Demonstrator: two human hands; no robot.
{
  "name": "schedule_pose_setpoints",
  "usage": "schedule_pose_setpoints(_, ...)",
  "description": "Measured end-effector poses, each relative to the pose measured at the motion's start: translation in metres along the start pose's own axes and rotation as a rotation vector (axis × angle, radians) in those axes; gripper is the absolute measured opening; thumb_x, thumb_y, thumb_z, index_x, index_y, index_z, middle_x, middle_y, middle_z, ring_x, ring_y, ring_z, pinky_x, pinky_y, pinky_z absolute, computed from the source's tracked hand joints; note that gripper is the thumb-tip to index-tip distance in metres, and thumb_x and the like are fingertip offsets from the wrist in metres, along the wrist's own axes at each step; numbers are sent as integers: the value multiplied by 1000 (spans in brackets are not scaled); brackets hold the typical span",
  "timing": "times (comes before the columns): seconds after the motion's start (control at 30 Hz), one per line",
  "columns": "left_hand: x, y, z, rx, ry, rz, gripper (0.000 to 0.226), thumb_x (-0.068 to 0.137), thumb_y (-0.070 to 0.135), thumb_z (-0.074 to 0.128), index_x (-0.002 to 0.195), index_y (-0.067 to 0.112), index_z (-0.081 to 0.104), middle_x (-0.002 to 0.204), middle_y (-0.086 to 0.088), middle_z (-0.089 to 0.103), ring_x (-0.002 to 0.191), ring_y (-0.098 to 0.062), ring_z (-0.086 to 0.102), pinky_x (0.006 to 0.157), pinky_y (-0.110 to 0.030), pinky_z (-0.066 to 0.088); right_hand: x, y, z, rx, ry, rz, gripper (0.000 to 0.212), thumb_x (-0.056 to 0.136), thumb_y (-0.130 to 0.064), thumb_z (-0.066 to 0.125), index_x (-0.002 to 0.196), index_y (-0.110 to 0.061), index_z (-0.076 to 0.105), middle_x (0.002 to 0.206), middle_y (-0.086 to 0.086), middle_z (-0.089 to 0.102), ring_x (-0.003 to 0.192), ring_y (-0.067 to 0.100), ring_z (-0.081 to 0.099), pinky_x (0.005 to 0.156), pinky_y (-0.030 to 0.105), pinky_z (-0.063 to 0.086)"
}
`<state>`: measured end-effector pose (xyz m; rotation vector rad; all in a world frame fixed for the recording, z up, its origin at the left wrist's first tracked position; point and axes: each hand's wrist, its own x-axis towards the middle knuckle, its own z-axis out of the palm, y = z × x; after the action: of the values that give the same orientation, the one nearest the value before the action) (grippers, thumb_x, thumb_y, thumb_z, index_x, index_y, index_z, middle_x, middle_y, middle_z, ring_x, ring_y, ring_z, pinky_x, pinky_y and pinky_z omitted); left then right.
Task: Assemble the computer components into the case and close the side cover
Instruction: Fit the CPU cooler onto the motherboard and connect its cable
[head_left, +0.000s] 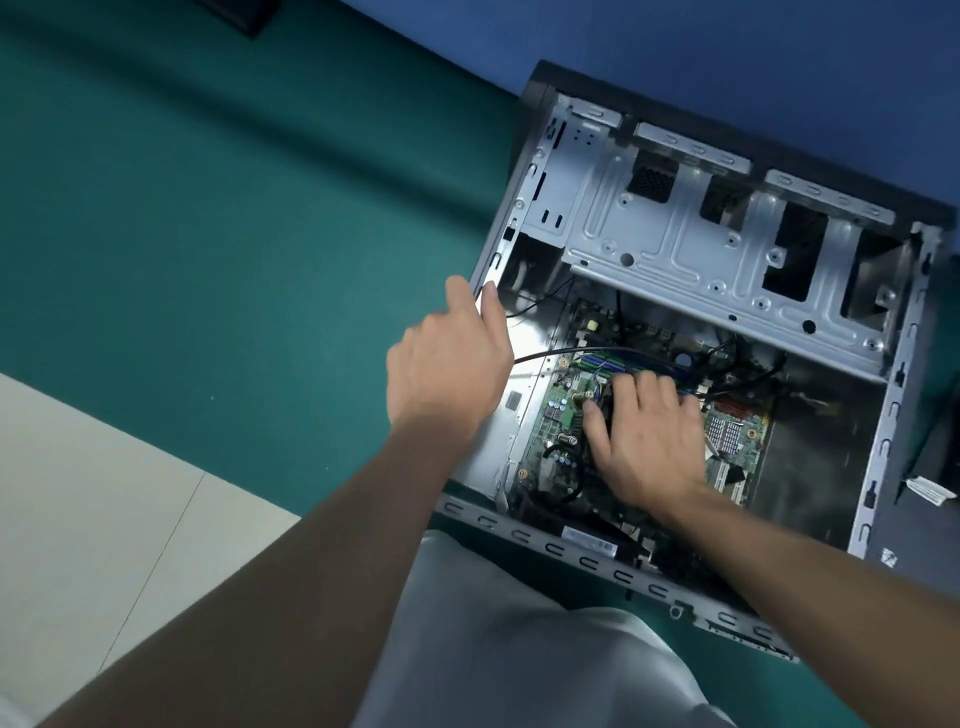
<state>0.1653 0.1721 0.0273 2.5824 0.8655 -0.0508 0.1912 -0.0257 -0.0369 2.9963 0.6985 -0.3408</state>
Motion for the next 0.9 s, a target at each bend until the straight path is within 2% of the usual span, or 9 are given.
schedule_pose_setpoints(0.17, -2, 0, 0, 44, 4, 11, 31, 103, 44, 21, 88, 19, 31, 53, 2, 30, 53, -28, 36, 57, -37, 27, -1, -1, -3, -4, -13, 10, 41, 95, -52, 21, 94, -17, 43, 85, 0, 38, 77, 17, 36, 75, 43, 43)
schedule_pose_setpoints(0.3, -5, 4, -6, 126, 61, 52, 35, 103, 41, 23, 90, 15, 41, 76, -15, 61, 63, -33, 49, 59, -39, 33, -2, 2, -9, 13, -59, -11, 49, 95, -54, 13, 99, -18, 45, 90, 0, 39, 80, 17, 37, 78, 39, 38)
schedule_pose_setpoints(0.4, -11, 5, -9, 258, 194, 176, 30, 102, 30, 37, 104, 4, 52, 106, -22, 61, 92, -37, 56, 77, -45, 40, -2, 6, -15, 142, -184, -48, 68, 94, -59, 3, 126, -15, 44, 115, 5, 46, 106, 20, 41, 98, 41, 32)
schedule_pose_setpoints(0.5, -29, 22, -3, 196, 338, 378, 29, 91, 16, 56, 114, -2, 56, 122, -22, 54, 111, -36, 49, 90, -44, 41, -7, 20, -28, 416, -218, -14, 59, 99, -52, 19, 141, -15, 37, 140, 9, 39, 128, 24, 31, 109, 40, 24)
schedule_pose_setpoints(0.57, -44, 44, 10, 156, 245, 528, 30, 85, 14, 59, 113, 2, 58, 117, -16, 57, 108, -30, 52, 89, -39, 43, -17, 34, -42, 492, -115, -5, 42, 101, -35, 37, 135, -12, 46, 134, 8, 48, 123, 24, 38, 105, 35, 30)
schedule_pose_setpoints(0.63, -56, 68, 30, 163, 20, 652, 28, 88, 21, 58, 112, 6, 58, 112, -12, 59, 104, -30, 55, 86, -38, 43, -32, 53, -57, 607, 33, 20, 30, 98, -24, 47, 124, -11, 56, 120, 5, 57, 113, 22, 50, 97, 30, 37)
schedule_pose_setpoints(0.77, -76, 92, 76, 352, -417, 649, 68, 96, 48, 49, 148, 11, 26, 155, -11, 27, 142, -29, 24, 114, -40, 24, -69, 101, -77, 702, 352, 135, 20, 94, -14, 54, 110, -10, 66, 104, 3, 65, 95, 17, 58, 85, 29, 45)
schedule_pose_setpoints(0.83, -81, 95, 87, 379, -465, 607, 80, 94, 54, 50, 153, 14, 14, 160, -9, 16, 147, -28, 11, 119, -40, 13, -85, 130, -74, 736, 496, 254, 18, 92, -8, 55, 105, -6, 67, 98, 5, 66, 89, 18, 59, 81, 27, 45)
schedule_pose_setpoints(0.9, -80, 96, 90, 393, -432, 585, 83, 90, 58, 53, 153, 18, 17, 159, -6, 21, 146, -25, 15, 119, -39, 11, -98, 159, -59, 763, 522, 436, 18, 91, -4, 54, 104, -3, 67, 99, 9, 67, 92, 24, 60, 84, 30, 44)
